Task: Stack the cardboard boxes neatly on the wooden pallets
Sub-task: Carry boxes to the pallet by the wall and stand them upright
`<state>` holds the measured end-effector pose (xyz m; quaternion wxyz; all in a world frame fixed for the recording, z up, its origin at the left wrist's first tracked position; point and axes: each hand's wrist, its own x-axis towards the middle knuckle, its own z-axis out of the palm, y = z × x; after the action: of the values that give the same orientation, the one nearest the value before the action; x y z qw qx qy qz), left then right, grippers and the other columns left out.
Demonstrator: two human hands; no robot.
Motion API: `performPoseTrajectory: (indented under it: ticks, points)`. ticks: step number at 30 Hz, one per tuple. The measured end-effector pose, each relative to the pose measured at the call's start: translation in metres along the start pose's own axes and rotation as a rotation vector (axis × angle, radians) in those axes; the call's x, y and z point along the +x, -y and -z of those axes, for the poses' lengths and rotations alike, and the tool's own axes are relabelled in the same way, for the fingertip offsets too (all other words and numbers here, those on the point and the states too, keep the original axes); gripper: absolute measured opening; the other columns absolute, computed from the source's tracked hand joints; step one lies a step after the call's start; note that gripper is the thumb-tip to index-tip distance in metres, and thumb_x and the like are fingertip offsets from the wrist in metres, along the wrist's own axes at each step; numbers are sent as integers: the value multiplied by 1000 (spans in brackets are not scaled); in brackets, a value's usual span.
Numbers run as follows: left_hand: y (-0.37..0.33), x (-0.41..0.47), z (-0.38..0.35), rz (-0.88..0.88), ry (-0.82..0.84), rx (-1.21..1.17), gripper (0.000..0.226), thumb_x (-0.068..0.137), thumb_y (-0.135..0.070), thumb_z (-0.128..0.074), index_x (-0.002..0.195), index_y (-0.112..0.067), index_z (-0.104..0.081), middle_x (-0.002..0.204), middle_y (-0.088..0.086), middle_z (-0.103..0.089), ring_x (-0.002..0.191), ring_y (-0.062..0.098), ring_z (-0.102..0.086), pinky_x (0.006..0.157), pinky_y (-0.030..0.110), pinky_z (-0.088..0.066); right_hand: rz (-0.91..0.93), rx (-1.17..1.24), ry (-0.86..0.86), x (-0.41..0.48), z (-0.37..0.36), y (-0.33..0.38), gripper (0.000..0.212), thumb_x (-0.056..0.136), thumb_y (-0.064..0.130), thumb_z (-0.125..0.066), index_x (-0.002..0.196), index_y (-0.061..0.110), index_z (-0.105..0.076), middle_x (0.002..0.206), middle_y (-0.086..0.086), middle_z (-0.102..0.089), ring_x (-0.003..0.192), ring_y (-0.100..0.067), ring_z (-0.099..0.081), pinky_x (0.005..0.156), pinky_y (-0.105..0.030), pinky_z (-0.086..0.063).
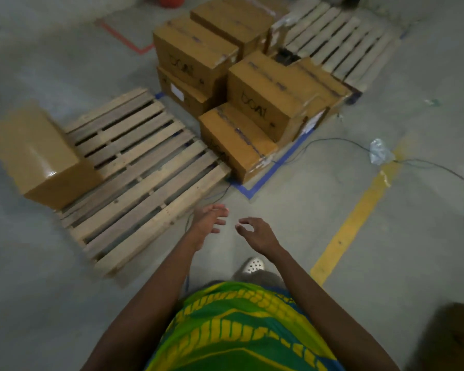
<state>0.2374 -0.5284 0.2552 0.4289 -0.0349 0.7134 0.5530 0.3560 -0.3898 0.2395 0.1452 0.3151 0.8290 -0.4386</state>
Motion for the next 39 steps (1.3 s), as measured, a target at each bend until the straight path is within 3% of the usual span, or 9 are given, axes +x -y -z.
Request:
performPoseTrajectory:
  ticks: [3,6,11,14,21,28,32,35,39]
  points:
    - [-24,24,-81,9,104,36,29,92,-21,-68,120,-14,-68,113,12,-74,93,26,-70,79,37,-52,-116,66,-103,8,71,-44,36,100,41,-60,126,18,-70,131,-3,-67,124,-20,-59,93,-20,-36]
    - [-52,45,-141,-22,221,184,34,88,-29,-74,120,-20,-68,111,7,-74,100,24,-71,78,35,-53,-225,188,-260,15,118,-69,32,100,39,-61,121,17,-71,122,-4,-71,117,-21,-63,84,-21,-38]
    - [-94,86,-190,-76,264,299,36,88,-32,-75,122,-22,-67,109,4,-73,102,23,-68,78,32,-51,-245,267,-191,40,151,-82,32,99,42,-60,122,22,-70,119,-2,-71,108,-20,-65,92,-30,-47]
    - [-112,121,-205,-63,286,375,38,88,-31,-76,123,-19,-67,112,8,-72,102,26,-69,71,26,-50,-242,264,-133,70,173,-90,33,99,43,-61,124,23,-70,121,-2,-71,108,-18,-65,92,-29,-47]
    - [-203,254,-243,-95,371,528,39,89,-34,-75,123,-17,-66,114,8,-70,94,22,-66,72,29,-50,-278,279,-220,185,258,-101,33,100,40,-60,125,20,-68,116,-4,-71,98,-15,-62,85,-26,-44]
    - [-324,347,-267,-176,302,386,37,92,-32,-72,125,-15,-66,112,4,-70,91,16,-67,76,32,-55,-317,340,-240,280,336,-76,28,99,42,-61,119,24,-68,105,-2,-73,96,-19,-69,88,-32,-53]
    - [-338,378,-274,-104,260,358,32,90,-32,-73,119,-18,-68,105,2,-72,91,20,-68,77,38,-55,-363,363,-154,322,365,-79,19,95,46,-65,109,33,-68,99,1,-74,92,-19,-69,80,-30,-52]
    - [-338,410,-275,-2,263,388,23,88,-33,-76,109,-24,-69,103,4,-74,94,23,-70,78,37,-55,-382,335,-176,370,386,-83,36,87,55,-61,108,28,-72,100,-2,-75,94,-23,-70,87,-38,-55]
    - [-355,460,-274,109,170,346,17,85,-36,-79,98,-32,-68,101,4,-76,92,24,-72,76,38,-57,-327,324,-52,437,419,-68,23,99,40,-61,114,24,-70,111,-1,-69,103,-21,-64,89,-27,-43]
